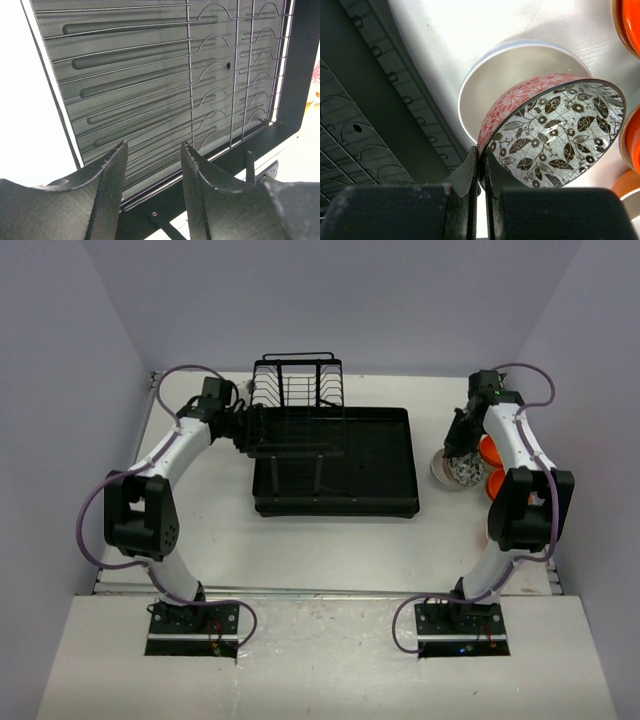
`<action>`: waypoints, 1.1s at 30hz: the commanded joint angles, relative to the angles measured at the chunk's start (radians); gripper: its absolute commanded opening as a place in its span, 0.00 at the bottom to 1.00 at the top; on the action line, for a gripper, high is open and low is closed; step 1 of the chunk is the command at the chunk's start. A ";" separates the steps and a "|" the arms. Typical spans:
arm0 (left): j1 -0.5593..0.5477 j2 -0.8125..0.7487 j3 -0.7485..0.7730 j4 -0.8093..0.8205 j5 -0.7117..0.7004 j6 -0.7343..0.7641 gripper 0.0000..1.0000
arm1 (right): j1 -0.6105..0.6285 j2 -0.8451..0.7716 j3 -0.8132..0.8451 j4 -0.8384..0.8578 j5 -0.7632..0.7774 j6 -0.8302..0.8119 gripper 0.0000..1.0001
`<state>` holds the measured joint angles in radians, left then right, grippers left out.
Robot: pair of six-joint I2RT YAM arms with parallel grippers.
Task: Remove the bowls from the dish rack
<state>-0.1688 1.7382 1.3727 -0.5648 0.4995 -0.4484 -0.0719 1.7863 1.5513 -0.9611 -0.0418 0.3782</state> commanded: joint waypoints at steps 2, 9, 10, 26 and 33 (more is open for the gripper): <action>0.015 -0.066 0.023 -0.001 -0.010 0.024 0.49 | 0.014 0.024 0.027 0.038 0.023 -0.015 0.00; 0.032 -0.097 0.020 -0.021 -0.045 0.043 0.57 | 0.041 0.091 0.059 0.036 0.040 -0.013 0.00; 0.035 -0.101 0.020 -0.024 -0.055 0.048 0.57 | 0.046 0.097 0.061 0.036 0.040 -0.015 0.00; 0.072 -0.238 -0.003 -0.052 -0.341 0.053 0.57 | 0.103 0.064 0.092 0.058 0.062 -0.025 0.57; 0.074 -0.282 0.002 -0.084 -0.493 0.060 0.62 | 0.119 -0.051 0.090 0.052 0.052 -0.015 0.99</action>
<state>-0.1009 1.5047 1.3724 -0.6373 0.1120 -0.4034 0.0353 1.8477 1.6062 -0.9199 -0.0082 0.3614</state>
